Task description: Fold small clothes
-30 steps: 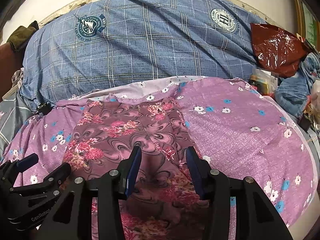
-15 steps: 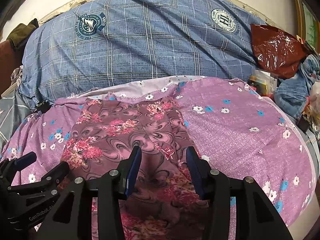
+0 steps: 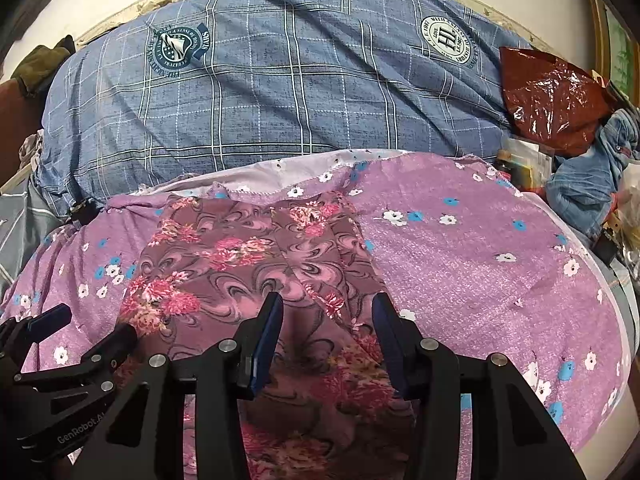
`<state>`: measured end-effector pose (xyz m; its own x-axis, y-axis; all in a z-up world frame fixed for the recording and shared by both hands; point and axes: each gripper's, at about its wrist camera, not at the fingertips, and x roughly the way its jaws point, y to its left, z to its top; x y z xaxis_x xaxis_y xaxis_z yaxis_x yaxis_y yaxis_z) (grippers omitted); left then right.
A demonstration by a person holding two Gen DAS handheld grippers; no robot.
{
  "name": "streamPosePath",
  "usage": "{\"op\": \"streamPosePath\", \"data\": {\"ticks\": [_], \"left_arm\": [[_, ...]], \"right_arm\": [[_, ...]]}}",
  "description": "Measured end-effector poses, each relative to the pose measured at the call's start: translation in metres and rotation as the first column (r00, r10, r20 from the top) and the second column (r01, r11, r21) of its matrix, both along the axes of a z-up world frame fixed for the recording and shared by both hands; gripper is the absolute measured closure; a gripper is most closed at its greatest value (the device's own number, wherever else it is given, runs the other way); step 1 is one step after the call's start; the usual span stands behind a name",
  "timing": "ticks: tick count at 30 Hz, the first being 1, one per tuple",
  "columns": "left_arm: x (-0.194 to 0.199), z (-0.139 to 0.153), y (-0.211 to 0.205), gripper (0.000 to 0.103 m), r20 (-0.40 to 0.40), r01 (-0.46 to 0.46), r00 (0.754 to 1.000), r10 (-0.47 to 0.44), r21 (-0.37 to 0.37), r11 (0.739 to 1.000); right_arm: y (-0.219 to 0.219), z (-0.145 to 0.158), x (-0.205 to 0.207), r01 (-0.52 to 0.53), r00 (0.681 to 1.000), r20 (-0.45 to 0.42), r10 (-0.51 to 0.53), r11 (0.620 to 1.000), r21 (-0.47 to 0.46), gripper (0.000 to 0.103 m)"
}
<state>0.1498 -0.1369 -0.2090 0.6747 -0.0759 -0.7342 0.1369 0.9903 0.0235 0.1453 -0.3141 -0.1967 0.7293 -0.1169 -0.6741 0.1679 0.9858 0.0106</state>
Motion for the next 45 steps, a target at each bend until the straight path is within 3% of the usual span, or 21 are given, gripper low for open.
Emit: {"op": "streamPosePath", "data": {"ticks": [45], "left_arm": [[-0.0011,-0.0023,-0.0040,0.015,-0.004,0.003,1.000,-0.003,0.006,1.000]], "right_arm": [[-0.0016,-0.0051,0.0024,0.013,1.000,-0.028,-0.013,1.000,-0.012,0.055]]}}
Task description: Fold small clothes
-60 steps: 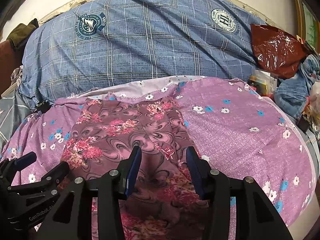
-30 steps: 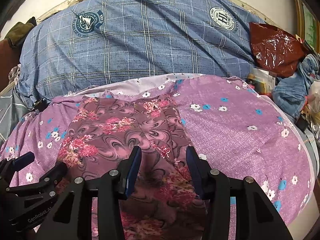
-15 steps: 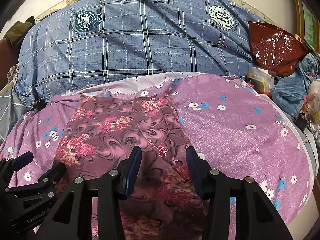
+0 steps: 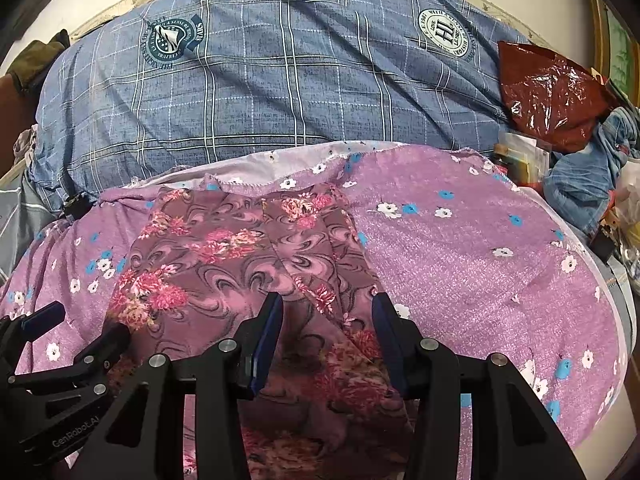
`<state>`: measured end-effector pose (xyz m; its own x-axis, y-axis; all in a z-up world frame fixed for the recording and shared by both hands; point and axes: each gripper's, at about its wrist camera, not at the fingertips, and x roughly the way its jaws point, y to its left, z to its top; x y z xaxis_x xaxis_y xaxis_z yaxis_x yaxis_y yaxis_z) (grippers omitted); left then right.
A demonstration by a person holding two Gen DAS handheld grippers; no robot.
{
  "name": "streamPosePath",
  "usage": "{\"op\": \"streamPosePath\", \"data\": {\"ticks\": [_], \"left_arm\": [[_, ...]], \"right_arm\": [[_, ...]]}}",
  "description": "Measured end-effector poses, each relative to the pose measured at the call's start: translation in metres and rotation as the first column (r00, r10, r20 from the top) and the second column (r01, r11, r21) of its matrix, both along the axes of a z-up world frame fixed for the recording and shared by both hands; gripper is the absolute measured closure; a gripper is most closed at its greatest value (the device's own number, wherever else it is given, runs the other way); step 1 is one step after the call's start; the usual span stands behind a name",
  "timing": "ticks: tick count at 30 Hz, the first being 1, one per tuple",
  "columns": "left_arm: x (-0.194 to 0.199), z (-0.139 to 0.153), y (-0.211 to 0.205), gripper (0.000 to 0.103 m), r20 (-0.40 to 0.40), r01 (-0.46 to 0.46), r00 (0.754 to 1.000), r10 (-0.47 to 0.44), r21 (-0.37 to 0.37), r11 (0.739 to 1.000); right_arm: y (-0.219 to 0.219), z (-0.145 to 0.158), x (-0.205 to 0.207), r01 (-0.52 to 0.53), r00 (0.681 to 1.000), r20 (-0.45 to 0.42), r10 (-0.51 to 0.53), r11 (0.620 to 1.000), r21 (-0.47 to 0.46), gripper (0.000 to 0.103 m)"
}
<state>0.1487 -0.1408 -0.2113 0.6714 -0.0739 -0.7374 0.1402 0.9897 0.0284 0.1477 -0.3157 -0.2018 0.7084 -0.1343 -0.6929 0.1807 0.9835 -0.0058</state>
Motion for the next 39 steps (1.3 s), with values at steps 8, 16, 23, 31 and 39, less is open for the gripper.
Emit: {"op": "streamPosePath", "data": {"ticks": [8,16,23,31,39], "left_arm": [[-0.0014,-0.0010,-0.0005,0.015,-0.002,0.000,1.000,0.000,0.000,1.000],[-0.0005,-0.0003,-0.0001,0.015,-0.002,0.000,1.000,0.000,0.001,1.000],[-0.0013,-0.0021,-0.0013,0.015,-0.004,0.001,1.000,-0.001,0.002,1.000],[-0.0005,-0.0020,-0.0014,0.015,-0.003,0.001,1.000,-0.001,0.003,1.000],[-0.0001,-0.0015,-0.0016,0.015,-0.005,0.002,1.000,-0.002,0.003,1.000]], "right_arm": [[-0.0009,-0.0010,0.0013,0.004,1.000,-0.005,-0.004,1.000,-0.001,0.055],[-0.0007,-0.0010,0.0017,0.004,1.000,-0.005,-0.004,1.000,-0.001,0.055],[-0.0007,-0.0010,0.0021,0.005,1.000,-0.005,-0.005,1.000,-0.002,0.055],[-0.0011,-0.0010,0.0017,0.006,1.000,-0.006,-0.006,1.000,-0.002,0.055],[-0.0027,-0.0015,0.0008,0.007,1.000,-0.008,-0.007,1.000,-0.002,0.055]]}}
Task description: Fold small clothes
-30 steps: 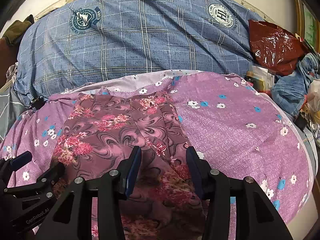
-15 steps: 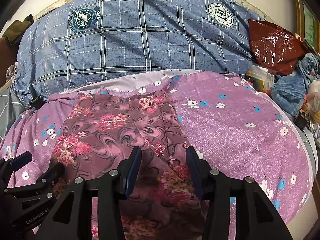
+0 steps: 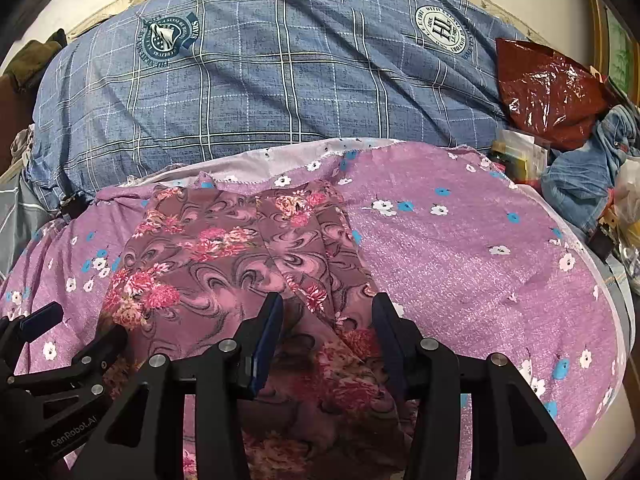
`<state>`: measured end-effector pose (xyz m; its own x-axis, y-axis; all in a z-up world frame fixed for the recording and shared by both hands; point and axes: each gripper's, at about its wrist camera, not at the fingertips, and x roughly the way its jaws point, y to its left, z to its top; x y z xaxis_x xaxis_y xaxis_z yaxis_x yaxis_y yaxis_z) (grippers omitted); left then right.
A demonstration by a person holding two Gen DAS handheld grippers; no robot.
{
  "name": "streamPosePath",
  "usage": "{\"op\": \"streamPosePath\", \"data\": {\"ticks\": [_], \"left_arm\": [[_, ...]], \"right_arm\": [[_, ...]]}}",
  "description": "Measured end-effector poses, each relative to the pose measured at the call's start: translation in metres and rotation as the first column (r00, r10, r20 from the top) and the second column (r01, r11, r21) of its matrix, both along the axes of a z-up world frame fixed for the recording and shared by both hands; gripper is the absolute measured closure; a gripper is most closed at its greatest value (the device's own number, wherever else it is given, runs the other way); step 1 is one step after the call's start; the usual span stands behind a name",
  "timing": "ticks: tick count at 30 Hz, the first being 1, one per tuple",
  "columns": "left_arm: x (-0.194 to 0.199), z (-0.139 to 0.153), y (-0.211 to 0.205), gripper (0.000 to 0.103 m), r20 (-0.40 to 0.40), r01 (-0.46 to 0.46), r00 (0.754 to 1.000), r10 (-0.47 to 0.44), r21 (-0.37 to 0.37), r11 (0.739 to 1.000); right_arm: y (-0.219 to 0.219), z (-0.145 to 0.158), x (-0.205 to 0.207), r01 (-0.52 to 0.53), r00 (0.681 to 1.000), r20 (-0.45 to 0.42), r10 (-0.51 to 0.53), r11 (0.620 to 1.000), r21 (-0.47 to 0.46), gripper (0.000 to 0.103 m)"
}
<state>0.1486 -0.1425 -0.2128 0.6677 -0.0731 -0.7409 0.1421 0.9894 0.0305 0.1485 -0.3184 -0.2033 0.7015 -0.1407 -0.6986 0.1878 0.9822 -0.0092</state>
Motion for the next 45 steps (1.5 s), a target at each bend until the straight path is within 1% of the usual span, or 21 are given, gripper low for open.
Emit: {"op": "streamPosePath", "data": {"ticks": [3,5,7,8,9,12,14,16,18,20,22,23,27,29,32,33,35,36,39,42,45], "left_arm": [[0.000,-0.004,-0.002,0.013,-0.011,0.011,1.000,-0.011,0.005,1.000],[0.004,-0.012,-0.003,0.012,-0.051,0.025,0.998,-0.025,-0.007,1.000],[0.008,-0.017,0.003,0.013,-0.087,0.012,0.996,-0.017,-0.053,0.999],[0.009,-0.016,0.006,0.013,-0.097,0.004,0.995,-0.012,-0.076,0.997],[0.009,-0.012,0.010,0.013,-0.098,-0.005,0.995,-0.004,-0.095,0.995],[0.008,0.002,0.020,0.013,-0.044,-0.024,0.999,0.020,-0.109,0.994],[0.009,0.009,0.027,0.013,-0.019,-0.034,0.999,0.032,-0.118,0.992],[0.015,0.011,0.036,0.013,-0.019,-0.047,0.999,0.045,-0.130,0.990],[0.023,0.007,0.041,0.013,-0.041,-0.062,0.998,0.056,-0.141,0.988],[0.033,-0.004,0.043,0.013,-0.101,-0.058,0.994,0.043,-0.150,0.987],[0.040,-0.014,0.040,0.013,-0.159,-0.045,0.987,0.016,-0.176,0.983],[0.042,-0.017,0.039,0.013,-0.178,-0.048,0.984,0.014,-0.189,0.981],[0.040,-0.010,0.041,0.013,-0.166,-0.039,0.986,0.000,-0.234,0.971],[0.037,-0.005,0.041,0.013,-0.143,-0.007,0.989,-0.032,-0.264,0.964],[0.043,-0.003,0.039,0.013,-0.145,0.049,0.985,-0.095,-0.294,0.954],[0.044,-0.002,0.041,0.013,-0.147,0.059,0.983,-0.109,-0.309,0.949],[0.051,-0.002,0.045,0.013,-0.164,0.084,0.975,-0.150,-0.353,0.932],[0.054,-0.004,0.048,0.013,-0.180,0.101,0.967,-0.182,-0.387,0.917],[0.062,-0.009,0.055,0.013,-0.213,0.088,0.954,-0.212,-0.475,0.875],[0.075,-0.019,0.063,0.013,-0.254,0.056,0.937,-0.239,-0.566,0.822],[0.082,-0.026,0.067,0.023,-0.268,0.031,0.933,-0.239,-0.602,0.798]], "right_arm": [[0.000,-0.002,0.001,-0.001,1.000,-0.013,0.001,1.000,-0.006,0.055],[0.000,-0.009,0.005,0.001,0.998,-0.055,-0.002,1.000,-0.017,0.049],[-0.002,-0.020,0.011,-0.002,0.993,-0.122,0.003,1.000,0.006,0.049],[-0.006,-0.021,0.011,0.004,0.992,-0.127,0.001,0.999,0.039,0.049],[-0.011,-0.020,0.010,0.010,0.992,-0.123,-0.001,0.997,0.071,0.048],[-0.027,-0.018,0.010,0.034,0.993,-0.118,-0.015,0.986,0.165,0.048],[-0.038,-0.010,0.008,0.051,0.997,-0.072,-0.035,0.971,0.233,0.048],[-0.044,0.001,0.007,0.059,0.998,-0.010,-0.058,0.969,0.239,0.047],[-0.043,0.004,0.012,0.049,0.999,0.004,-0.051,0.973,0.224,0.047],[-0.039,-0.004,0.023,0.029,0.999,-0.040,-0.020,0.973,0.228,0.047],[-0.034,-0.022,0.037,0.009,0.990,-0.141,0.027,0.968,0.251,0.047],[-0.032,-0.028,0.040,0.013,0.985,-0.170,0.031,0.967,0.255,0.047],[-0.038,-0.020,0.037,0.004,0.989,-0.143,0.037,0.961,0.276,0.046],[-0.046,-0.014,0.033,-0.003,0.993,-0.112,0.040,0.949,0.315,0.046],[-0.063,-0.006,0.035,-0.028,0.996,-0.065,0.056,0.930,0.367,0.043],[-0.074,-0.006,0.037,-0.033,0.997,-0.054,0.060,0.913,0.405,0.040],[-0.093,-0.011,0.045,-0.038,0.996,-0.054,0.073,0.874,0.484,0.039],[-0.103,-0.015,0.049,-0.038,0.995,-0.061,0.082,0.850,0.525,0.038],[-0.128,-0.035,0.063,-0.030,0.987,-0.102,0.126,0.761,0.648,0.037],[-0.138,-0.053,0.076,-0.007,0.977,-0.143,0.156,0.698,0.716,0.037],[-0.139,-0.066,0.082,-0.002,0.968,-0.166,0.190,0.664,0.748,0.037]]}}
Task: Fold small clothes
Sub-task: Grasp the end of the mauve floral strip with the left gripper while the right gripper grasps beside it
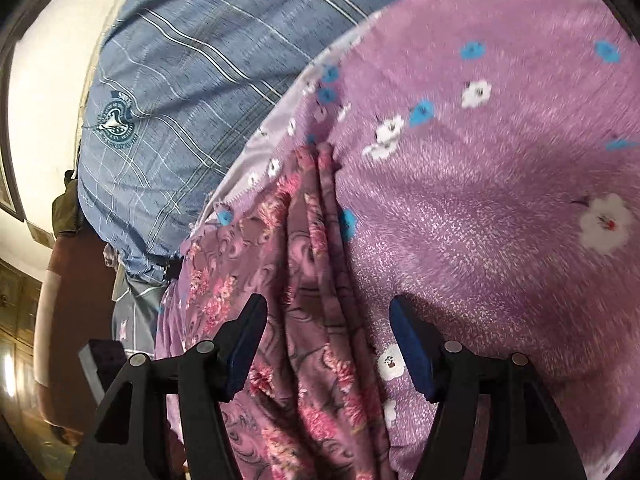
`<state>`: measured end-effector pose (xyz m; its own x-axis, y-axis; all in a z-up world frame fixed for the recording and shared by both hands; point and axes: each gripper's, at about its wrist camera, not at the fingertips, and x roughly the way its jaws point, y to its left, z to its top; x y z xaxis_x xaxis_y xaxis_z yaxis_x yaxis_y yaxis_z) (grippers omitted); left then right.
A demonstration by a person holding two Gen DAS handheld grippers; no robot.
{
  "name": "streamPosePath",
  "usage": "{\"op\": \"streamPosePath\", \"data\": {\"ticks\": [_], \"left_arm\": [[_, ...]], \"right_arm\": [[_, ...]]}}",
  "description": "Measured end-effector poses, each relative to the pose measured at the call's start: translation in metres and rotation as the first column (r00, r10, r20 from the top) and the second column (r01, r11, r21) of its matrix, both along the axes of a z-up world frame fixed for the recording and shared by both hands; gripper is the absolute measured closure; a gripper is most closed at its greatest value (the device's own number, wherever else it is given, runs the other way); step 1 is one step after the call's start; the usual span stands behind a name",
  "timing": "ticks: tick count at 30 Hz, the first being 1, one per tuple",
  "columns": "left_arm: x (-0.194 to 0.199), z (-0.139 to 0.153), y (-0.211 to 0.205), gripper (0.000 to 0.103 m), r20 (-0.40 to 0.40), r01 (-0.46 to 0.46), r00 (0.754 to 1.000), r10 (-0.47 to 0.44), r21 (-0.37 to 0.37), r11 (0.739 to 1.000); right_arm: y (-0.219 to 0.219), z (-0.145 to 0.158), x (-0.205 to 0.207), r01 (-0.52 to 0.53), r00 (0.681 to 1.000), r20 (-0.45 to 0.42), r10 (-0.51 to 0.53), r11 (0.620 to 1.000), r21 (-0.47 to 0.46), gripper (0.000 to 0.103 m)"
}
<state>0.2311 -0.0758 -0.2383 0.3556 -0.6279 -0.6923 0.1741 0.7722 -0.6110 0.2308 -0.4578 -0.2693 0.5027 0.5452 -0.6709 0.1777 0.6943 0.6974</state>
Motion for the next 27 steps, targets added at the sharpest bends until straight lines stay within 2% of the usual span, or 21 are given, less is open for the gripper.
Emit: {"op": "streamPosePath", "data": {"ticks": [2,9,11,16,17,19,21,22,24,27], "left_arm": [[0.003,-0.004,-0.002,0.025,-0.013,0.019,1.000,-0.020,-0.033,0.999],[0.001,0.000,-0.021,0.025,0.010,0.071,0.997,-0.070,-0.062,0.996],[0.001,-0.002,-0.026,0.025,0.016,0.080,0.997,-0.080,-0.024,0.996],[0.001,-0.005,-0.032,0.027,0.024,0.072,0.997,-0.071,-0.027,0.997],[0.001,-0.005,-0.034,0.030,0.030,0.072,0.997,-0.071,-0.016,0.997],[0.000,-0.004,-0.038,0.050,0.049,0.054,0.997,-0.055,0.025,0.998],[0.000,-0.003,-0.038,0.062,0.066,0.045,0.997,-0.047,0.035,0.998],[-0.002,-0.001,-0.039,0.068,0.082,0.043,0.996,-0.046,0.042,0.998],[-0.004,0.003,-0.042,0.073,0.117,0.044,0.992,-0.052,0.069,0.997],[-0.010,0.010,-0.047,0.077,0.169,0.049,0.983,-0.068,0.111,0.993]], "right_arm": [[0.000,-0.004,0.003,-0.009,1.000,0.005,0.009,0.999,0.037,0.036],[0.017,-0.005,0.008,-0.090,0.996,0.014,0.089,0.991,0.094,0.035],[0.029,-0.003,0.007,-0.117,0.993,0.015,0.117,0.992,0.048,0.035],[0.045,-0.001,0.006,-0.164,0.986,0.039,0.164,0.986,-0.014,0.035],[0.046,-0.001,0.006,-0.165,0.985,0.041,0.166,0.986,-0.025,0.035],[0.049,0.001,0.004,-0.159,0.986,0.049,0.161,0.986,-0.054,0.039],[0.051,0.003,0.002,-0.147,0.987,0.057,0.153,0.984,-0.098,0.056],[0.052,0.005,0.001,-0.146,0.986,0.065,0.154,0.983,-0.114,0.059],[0.053,0.008,-0.003,-0.140,0.985,0.086,0.153,0.980,-0.140,0.067],[0.056,0.017,-0.009,-0.130,0.981,0.116,0.155,0.972,-0.198,0.071]]}}
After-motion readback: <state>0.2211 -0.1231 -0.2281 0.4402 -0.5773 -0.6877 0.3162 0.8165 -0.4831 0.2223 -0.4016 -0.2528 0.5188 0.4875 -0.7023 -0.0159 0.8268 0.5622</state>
